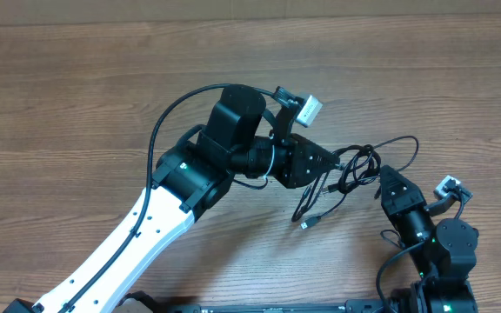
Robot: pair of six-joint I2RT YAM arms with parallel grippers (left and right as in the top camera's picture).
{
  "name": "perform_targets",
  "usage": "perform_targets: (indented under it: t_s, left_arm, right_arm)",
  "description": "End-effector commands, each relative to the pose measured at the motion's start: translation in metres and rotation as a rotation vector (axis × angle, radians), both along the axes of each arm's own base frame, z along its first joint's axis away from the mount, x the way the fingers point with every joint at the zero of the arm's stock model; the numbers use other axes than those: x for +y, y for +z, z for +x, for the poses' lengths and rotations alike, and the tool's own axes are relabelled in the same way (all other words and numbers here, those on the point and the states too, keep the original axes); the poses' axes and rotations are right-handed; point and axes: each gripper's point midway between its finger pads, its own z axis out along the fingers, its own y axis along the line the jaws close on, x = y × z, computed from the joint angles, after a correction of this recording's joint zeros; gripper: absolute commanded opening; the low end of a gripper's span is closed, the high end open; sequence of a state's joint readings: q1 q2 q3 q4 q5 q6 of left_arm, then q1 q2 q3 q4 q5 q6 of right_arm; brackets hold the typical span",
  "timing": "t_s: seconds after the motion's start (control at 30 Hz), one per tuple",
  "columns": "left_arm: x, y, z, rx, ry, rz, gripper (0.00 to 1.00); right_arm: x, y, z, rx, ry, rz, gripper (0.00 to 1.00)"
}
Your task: Untangle cables
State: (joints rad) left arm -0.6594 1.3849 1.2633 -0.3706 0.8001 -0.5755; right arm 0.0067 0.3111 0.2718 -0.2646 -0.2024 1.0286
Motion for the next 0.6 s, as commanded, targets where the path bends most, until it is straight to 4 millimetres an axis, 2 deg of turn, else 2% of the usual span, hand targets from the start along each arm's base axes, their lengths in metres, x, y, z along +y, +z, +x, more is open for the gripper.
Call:
perform_targets:
  t_s: [0.0,0.17,0.2,0.27,0.43,0.57]
  left_arm:
    - [-0.0010,0.0163,-0.0086,-0.011,-0.039,-0.040,0.04]
    - [-0.0013,0.0173,-0.0109,-0.007,-0.052,-0.046,0.04]
    - [-0.0013,0.0173,-0.0113,-0.006,-0.054,-0.046,0.04]
    - [-0.0014,0.0175,-0.0122,-0.004,-0.059,-0.048,0.04]
    - [-0.0016,0.0180,-0.0132,-0.003,-0.064,-0.050,0.04]
    - [-0.0018,0.0190,-0.0164,0.003,-0.082,-0.057,0.04]
  right_arm:
    - [-0.0020,0.0093,-0.0001,-0.024,-0.010,-0.006,0.05]
    - [-0.0026,0.0087,-0.0001,-0.022,-0.013,-0.007,0.04]
    - [-0.0034,0.0081,-0.0001,-0.019,-0.018,-0.008,0.08]
    - [-0.0051,0.0059,-0.0002,-0.010,-0.027,-0.010,0.23]
    - [-0.0057,0.0046,-0.0004,-0.005,-0.031,-0.011,0.28]
    - [-0.0057,0.0046,-0.0004,-0.005,-0.031,-0.011,0.28]
